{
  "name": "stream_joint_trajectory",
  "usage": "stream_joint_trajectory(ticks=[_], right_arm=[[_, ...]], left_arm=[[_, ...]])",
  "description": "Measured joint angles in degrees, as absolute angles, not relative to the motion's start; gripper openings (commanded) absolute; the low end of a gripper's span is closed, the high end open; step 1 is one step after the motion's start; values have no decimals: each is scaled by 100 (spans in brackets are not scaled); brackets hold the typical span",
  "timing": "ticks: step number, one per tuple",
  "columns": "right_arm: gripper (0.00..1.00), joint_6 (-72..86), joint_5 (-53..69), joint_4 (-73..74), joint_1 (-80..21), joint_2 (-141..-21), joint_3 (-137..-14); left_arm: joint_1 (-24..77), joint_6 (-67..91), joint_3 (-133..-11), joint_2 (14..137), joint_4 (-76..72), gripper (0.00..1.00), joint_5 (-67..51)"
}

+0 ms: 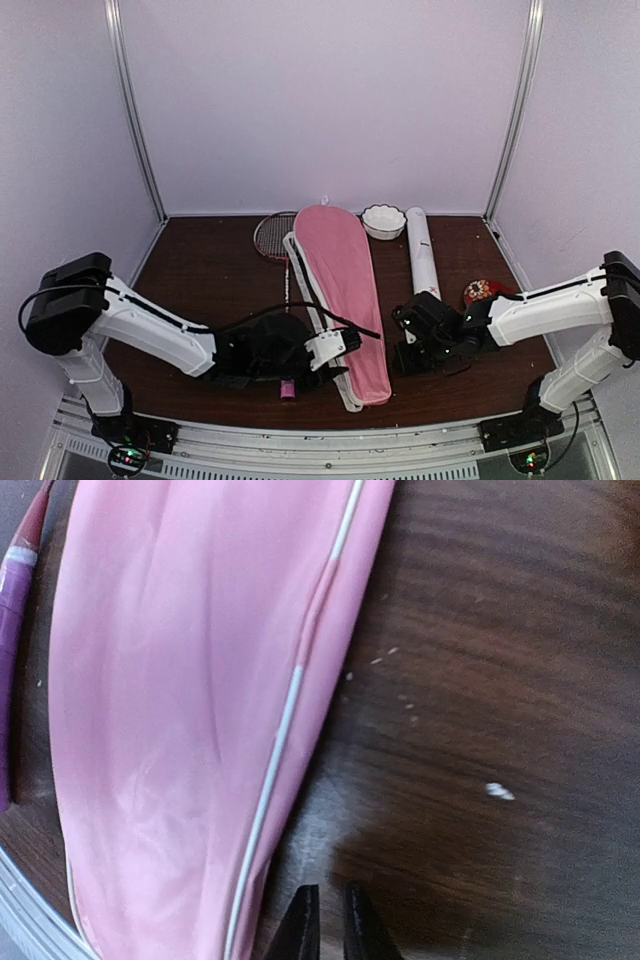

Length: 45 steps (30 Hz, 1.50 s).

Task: Pack up the badminton gear

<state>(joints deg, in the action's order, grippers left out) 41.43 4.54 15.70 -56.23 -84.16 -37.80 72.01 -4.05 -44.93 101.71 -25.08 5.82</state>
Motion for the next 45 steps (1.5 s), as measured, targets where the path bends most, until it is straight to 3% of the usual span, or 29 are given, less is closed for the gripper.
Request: stream_joint_trajectory(ticks=[7,13,17,25,35,40,45], right_arm=[[21,3752,121,2193,-5297,-7596,-4029],[21,3352,-64,2412,-5295,-7599,-4770],[21,3181,-130,2403,-5295,-7618,-4969],[21,3120,-141,2418,-5284,-7653,-4976],[21,3057,-139,2414,-5240,-7658,-4936],[22,2926,-137,2423,-5231,-7966,-5159],[23,2790,-137,2412,-5231,-8350,-5594]], left_arm=[[7061,484,-4163,8764,-1457,54,878],[5321,1905,-4617,8558,-154,54,703],[4372,2523,-5194,8903,403,52,499],[3861,2967,-6578,10637,969,46,93],[3835,3341,-7837,11848,1579,25,69],[3835,3642,-8018,11977,1966,20,303],[3817,4029,-7994,11963,2058,3,482]])
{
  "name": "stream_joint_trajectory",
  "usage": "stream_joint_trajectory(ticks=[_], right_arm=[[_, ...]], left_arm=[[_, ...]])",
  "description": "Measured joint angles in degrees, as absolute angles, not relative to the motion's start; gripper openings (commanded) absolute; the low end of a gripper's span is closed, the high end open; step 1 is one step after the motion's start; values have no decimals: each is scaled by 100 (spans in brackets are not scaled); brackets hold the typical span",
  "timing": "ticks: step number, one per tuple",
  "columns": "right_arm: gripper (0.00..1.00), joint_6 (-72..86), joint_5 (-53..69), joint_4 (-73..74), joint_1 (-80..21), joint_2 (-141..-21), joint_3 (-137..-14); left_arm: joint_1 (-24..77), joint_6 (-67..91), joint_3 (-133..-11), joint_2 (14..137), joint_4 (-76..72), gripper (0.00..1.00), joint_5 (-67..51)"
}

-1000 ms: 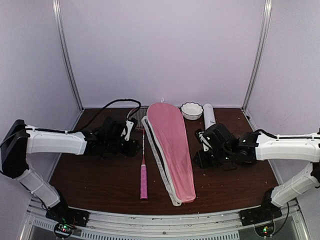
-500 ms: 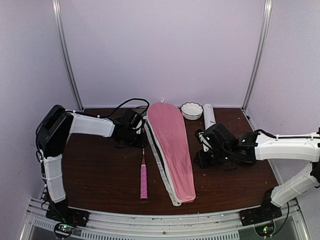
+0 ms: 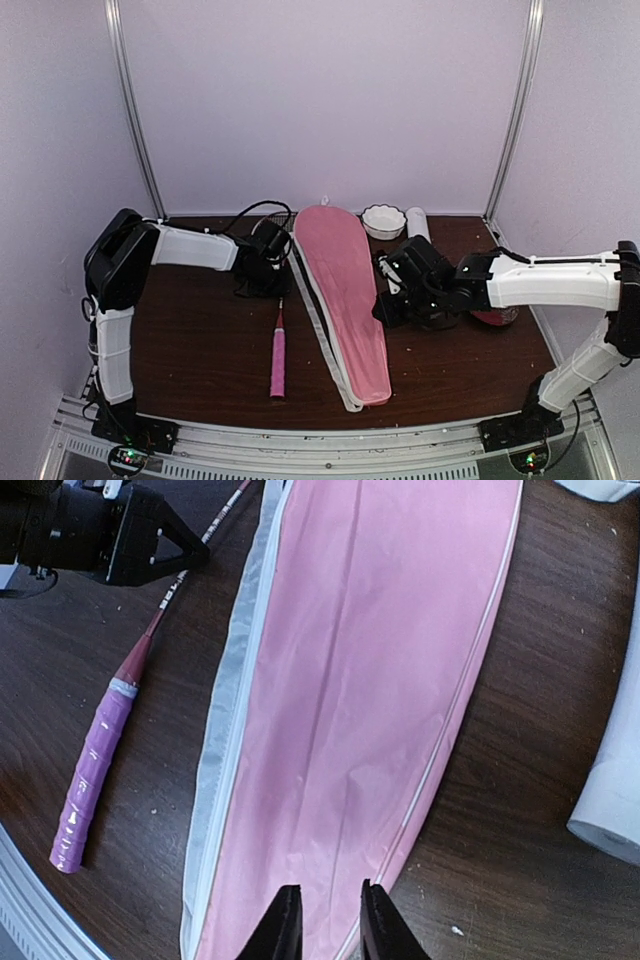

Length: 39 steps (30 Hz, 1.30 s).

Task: Pack up the badminton gear

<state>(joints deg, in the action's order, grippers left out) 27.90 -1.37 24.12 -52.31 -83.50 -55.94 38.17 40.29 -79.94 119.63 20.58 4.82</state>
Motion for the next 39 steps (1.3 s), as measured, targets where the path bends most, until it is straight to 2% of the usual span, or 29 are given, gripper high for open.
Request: stream_joint_trajectory(ticks=[1,6,9,12,27,33,39], right_arm=[[24,2757,-137,2416,-5229,-8436,-5697],[28,2687,-113,2412,-5231,-9157,-6477],[35,2670,-108,2425,-5273,-9649,-6980],[37,2630,-167,2556,-5349,-10261,-7649],[34,2528,-943,3876,-5826,-12444,-10162],[33,2543,-1269,4272,-5822,-13065,-10709],[33,2585,-1758,4613,-5822,-13227,-10737]], left_arm=[[3798,4130,-7942,11933,2034,0,504],[3531,4427,-7216,11437,1896,0,552],[3380,4515,-6827,11120,1916,0,596],[3310,4580,-6530,10864,1968,0,657],[3218,4700,-5625,9500,2403,0,882],[3183,4685,-5334,9308,2364,0,886],[3181,4644,-5146,9122,2386,0,899]])
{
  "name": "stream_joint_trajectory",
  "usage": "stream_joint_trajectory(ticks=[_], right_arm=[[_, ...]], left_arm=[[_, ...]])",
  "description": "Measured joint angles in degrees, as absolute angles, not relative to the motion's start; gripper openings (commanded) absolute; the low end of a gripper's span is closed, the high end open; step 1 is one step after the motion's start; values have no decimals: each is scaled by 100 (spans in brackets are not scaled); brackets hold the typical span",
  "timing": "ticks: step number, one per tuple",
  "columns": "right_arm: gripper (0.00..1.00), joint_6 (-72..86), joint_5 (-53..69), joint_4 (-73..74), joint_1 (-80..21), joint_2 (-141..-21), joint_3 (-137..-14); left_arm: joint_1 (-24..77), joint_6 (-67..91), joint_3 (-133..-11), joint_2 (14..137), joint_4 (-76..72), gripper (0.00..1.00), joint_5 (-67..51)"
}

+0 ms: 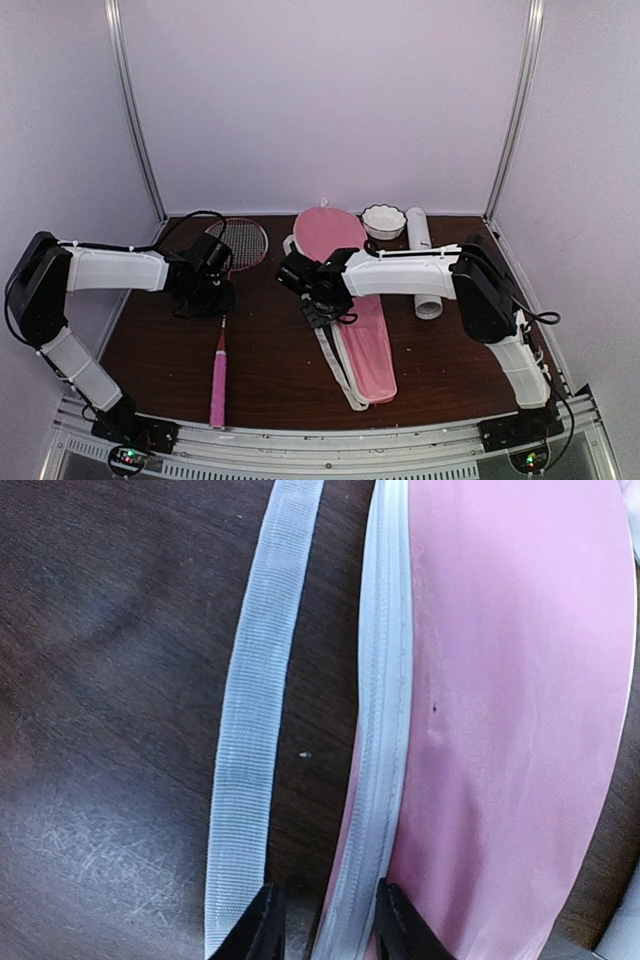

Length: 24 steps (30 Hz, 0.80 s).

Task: Pack up the badminton gear

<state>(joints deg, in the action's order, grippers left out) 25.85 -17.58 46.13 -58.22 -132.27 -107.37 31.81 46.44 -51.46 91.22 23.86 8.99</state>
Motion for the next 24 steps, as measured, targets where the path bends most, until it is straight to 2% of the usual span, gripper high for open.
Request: stream_joint_trajectory(ticks=[2,5,12,24], right_arm=[[32,2589,-1898,4683,-5824,-13229,-10737],[25,2596,-1997,4720,-5819,-13268,-10737],[0,2722,-1946,4661,-5734,-13336,-10665],[0,2770,-1247,4069,-5592,-12626,-9939]], left_arm=[[3181,4619,-5142,9078,2368,0,923],[3181,4584,-5142,9061,2359,0,928],[3181,4552,-5019,8986,2281,0,928],[3181,4552,-4515,8842,2108,0,921]])
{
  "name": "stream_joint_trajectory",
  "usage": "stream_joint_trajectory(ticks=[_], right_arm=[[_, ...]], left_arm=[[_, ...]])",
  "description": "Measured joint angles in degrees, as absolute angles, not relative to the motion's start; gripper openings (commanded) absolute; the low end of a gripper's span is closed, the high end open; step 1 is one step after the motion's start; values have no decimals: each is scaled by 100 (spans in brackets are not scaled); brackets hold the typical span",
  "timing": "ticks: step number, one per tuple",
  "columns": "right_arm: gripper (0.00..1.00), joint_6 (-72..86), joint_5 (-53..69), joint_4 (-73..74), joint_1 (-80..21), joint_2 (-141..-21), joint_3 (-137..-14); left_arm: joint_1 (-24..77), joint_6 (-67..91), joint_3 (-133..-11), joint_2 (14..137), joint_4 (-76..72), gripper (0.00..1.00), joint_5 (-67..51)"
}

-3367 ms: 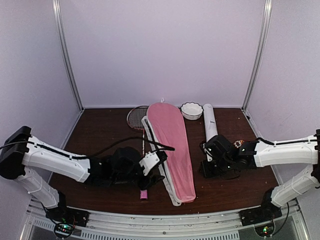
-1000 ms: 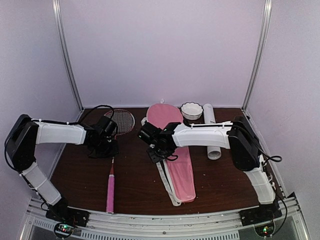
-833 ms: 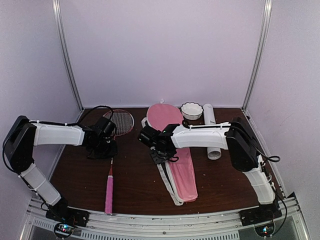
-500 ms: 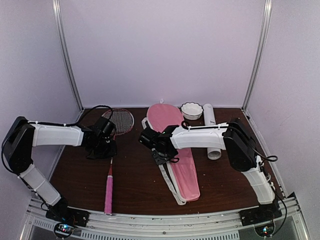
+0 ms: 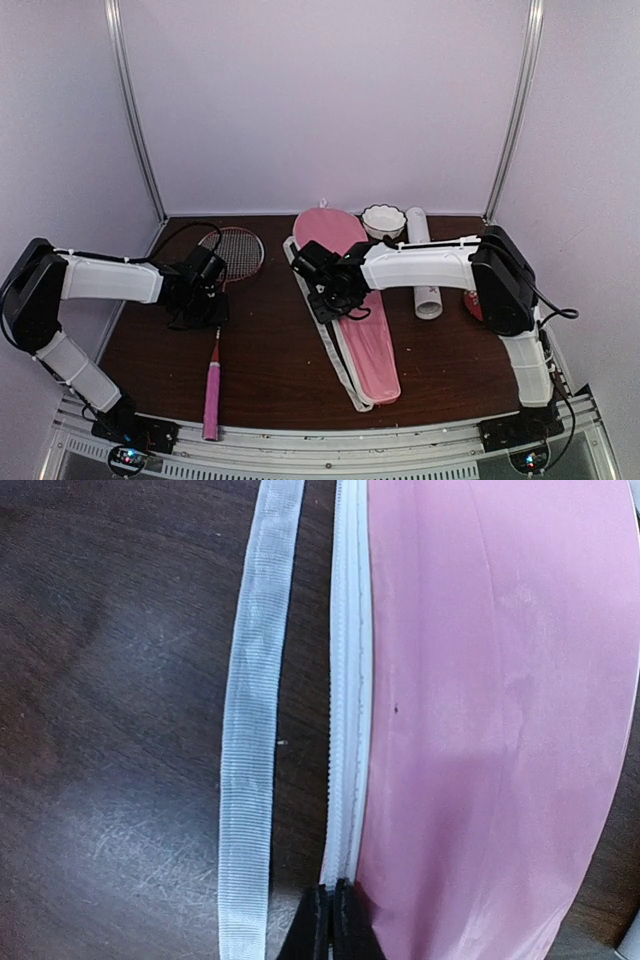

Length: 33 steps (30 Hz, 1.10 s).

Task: Pack up the badminton gear

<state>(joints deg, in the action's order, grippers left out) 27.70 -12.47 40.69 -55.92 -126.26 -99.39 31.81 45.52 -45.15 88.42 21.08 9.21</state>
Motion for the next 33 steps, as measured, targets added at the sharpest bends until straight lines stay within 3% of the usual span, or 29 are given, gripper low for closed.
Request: stream_joint_trajectory(ticks=[2,7,14,30,33], right_arm=[[0,2797,-1072,3975,-5564,-12536,-9872],[14,2873,-663,3734,-5478,-12411,-9778],[24,2856,-513,3640,-5387,-12381,-9747],[27,2609,-965,4158,-5347,-12835,-10291],[19,2580,-965,4178,-5343,-12949,-10291]], left_arm=[[3181,4543,-4466,8792,2099,0,921],[3181,4506,-4431,8748,2071,0,919],[3181,4486,-4423,8746,1953,0,875],[3181,4486,-4169,8757,1634,0,764],[3181,4488,-4134,8757,1632,0,764]])
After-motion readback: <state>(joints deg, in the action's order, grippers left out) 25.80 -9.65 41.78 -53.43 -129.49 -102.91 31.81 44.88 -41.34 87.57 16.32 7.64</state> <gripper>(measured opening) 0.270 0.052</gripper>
